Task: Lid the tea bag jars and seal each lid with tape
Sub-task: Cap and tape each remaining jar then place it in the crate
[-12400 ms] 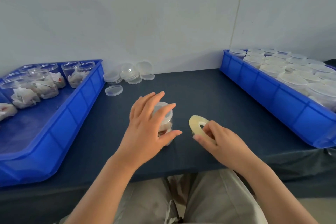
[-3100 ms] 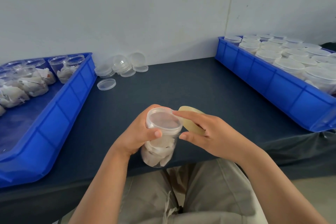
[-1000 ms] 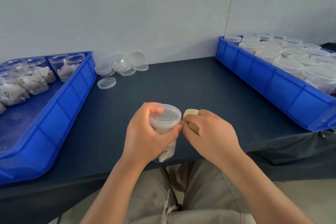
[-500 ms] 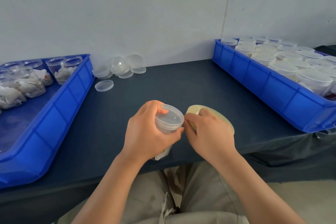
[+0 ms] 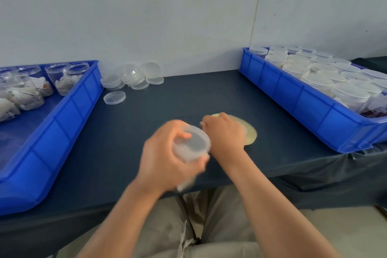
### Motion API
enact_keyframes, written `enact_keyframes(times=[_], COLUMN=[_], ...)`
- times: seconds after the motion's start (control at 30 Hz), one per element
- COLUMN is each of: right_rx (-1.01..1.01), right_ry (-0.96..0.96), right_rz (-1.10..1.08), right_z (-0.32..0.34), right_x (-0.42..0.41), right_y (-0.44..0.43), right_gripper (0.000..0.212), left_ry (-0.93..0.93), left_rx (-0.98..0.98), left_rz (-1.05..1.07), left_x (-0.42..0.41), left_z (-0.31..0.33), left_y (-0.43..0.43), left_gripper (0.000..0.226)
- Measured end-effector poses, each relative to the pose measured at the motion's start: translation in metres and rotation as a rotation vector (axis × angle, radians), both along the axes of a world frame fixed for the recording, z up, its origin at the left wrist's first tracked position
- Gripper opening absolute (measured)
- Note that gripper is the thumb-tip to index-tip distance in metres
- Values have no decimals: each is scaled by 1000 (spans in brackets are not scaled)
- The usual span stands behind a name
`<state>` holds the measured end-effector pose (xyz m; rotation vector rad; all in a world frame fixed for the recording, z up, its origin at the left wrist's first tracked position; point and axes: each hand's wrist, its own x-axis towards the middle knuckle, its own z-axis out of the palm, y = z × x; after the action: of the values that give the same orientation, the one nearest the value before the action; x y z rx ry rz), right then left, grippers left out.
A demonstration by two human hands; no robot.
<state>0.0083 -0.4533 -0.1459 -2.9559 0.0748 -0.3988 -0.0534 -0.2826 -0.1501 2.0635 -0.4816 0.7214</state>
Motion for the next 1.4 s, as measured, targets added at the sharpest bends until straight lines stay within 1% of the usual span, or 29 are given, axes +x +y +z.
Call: enact_keyframes(times=[0.07,0.13,0.17,0.23,0.33,0.4,0.5,0.53,0.63,0.7,0.73,0.83,0.87,0.93,0.97,1.03,1.1,1.13,1.23,1.33,1.4], right_rx=[13,50,36,-21,-82,-78,-25,-10,-42,-28,59,575,683,763,798,933,1133,1216,1313,1307,1285], right_ry=[114,84,60,45,47,26,3,18,75,92,73,-19,-17,5,2,-21,38,82,136,172,185], right_rz=[-3,66,119,242,342,365,392,381,335,313,319,412,470,588,636,688,725,738,743,755,759], right_z=[-3,-8,-10,-17,-29,-35,-41,-41,-42,-43,-42,-35,-31,-23,-20,-17,-15,-16,-15,-14,-13], right_x=[15,19,17,11,-4,-12,-18,-18,-22,-29,-33,-50,-54,-61,-63,-66,-68,-69,-68,-68,-68], right_y=[-20,-31,-32,-28,-25,-28,-29,-30,-35,-35,-34,-28,-25,-16,-11,-6,-4,-4,-8,-11,-12], right_gripper=[34,37,36,35,34,38,60,61,50,51,54,69,76,82,78,58,41,38,39,39,39], left_ry=[-25,-32,-22,43,164,178,172,179,222,242,249,257,260,299,330,395,445,454,471,497,475], left_rx=[-54,-129,-150,-164,-256,-260,-287,-300,-331,-314,-304,-303,-302,-318,-339,-371,-399,-410,-385,-391,-399], left_rz=[-102,-109,-90,-43,-64,-88,-108,-106,-123,-146,-157,-199,-218,-283,-330,-398,-422,-430,-418,-410,-422], left_x=[-20,-24,-18,-4,8,11,10,9,10,11,11,13,14,15,15,15,14,13,15,16,16], left_z=[-15,-21,-19,-14,-6,-5,-6,-6,-5,-3,-3,-5,-5,-6,-7,-9,-11,-11,-12,-11,-11], left_y=[-11,-11,-7,4,12,12,13,14,18,21,21,25,27,29,29,26,24,23,23,23,22], left_gripper=[59,59,58,56,48,47,48,47,44,44,44,45,46,48,49,52,54,52,50,54,57])
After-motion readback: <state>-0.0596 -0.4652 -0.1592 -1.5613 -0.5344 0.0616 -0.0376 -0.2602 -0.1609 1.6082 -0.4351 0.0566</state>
